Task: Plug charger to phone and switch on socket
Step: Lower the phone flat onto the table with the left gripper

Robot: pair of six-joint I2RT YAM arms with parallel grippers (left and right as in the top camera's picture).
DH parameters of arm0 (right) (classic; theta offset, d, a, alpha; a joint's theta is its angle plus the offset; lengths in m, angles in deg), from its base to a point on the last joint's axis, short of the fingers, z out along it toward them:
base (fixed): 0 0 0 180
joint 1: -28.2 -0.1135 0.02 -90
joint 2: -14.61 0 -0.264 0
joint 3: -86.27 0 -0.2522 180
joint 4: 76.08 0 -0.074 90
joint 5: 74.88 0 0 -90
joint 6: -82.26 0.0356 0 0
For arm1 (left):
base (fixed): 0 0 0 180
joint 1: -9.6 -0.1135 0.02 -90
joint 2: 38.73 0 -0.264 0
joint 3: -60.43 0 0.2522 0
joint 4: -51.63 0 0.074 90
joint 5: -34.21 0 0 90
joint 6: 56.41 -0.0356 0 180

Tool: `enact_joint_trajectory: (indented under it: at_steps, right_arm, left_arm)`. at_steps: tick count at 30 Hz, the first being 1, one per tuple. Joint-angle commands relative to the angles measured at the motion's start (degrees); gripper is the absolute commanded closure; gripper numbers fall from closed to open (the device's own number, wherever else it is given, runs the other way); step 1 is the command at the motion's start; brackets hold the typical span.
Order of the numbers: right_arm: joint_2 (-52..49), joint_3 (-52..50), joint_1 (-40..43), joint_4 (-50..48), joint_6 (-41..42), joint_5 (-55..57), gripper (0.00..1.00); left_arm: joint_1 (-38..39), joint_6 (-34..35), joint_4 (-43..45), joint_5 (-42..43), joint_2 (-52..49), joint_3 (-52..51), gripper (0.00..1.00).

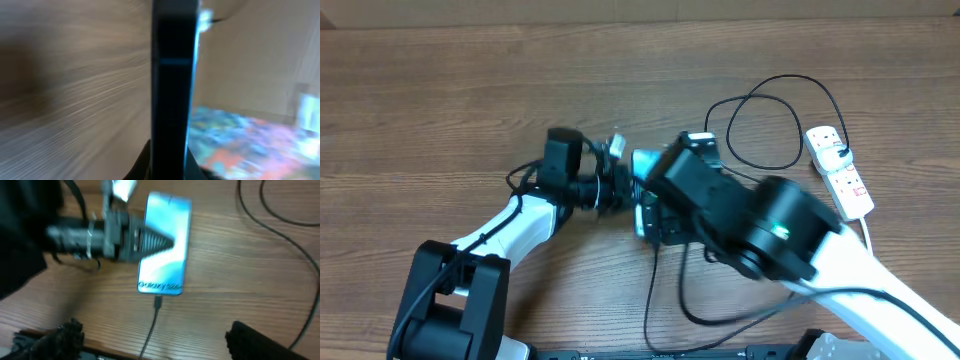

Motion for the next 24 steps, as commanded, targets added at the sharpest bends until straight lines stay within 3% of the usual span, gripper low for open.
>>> enact_joint_trajectory:
  at_steps: [1, 11, 15, 24]
  right_arm:
    - [3.7, 1.5, 0.3, 0.0, -0.2, 3.6, 0.04]
    - [3.8, 1.5, 0.3, -0.6, -0.1, 3.6, 0.00]
    - [3.8, 1.5, 0.3, -1.6, -0.2, 3.6, 0.00]
    - [3.8, 1.5, 0.3, -2.6, -0.2, 3.7, 0.00]
  left_arm:
    - [-0.5, -20.1, -8.7, -7.3, 0.2, 0.0, 0.96]
    - [-6.1, -30.3, -13.7, -7.6, 0.0, 0.0, 0.96]
    - [-8.7, -30.7, -16.1, -11.4, -0.1, 0.0, 0.96]
    - [-10.1, -31.6, -16.6, -11.3, -0.2, -0.1, 0.96]
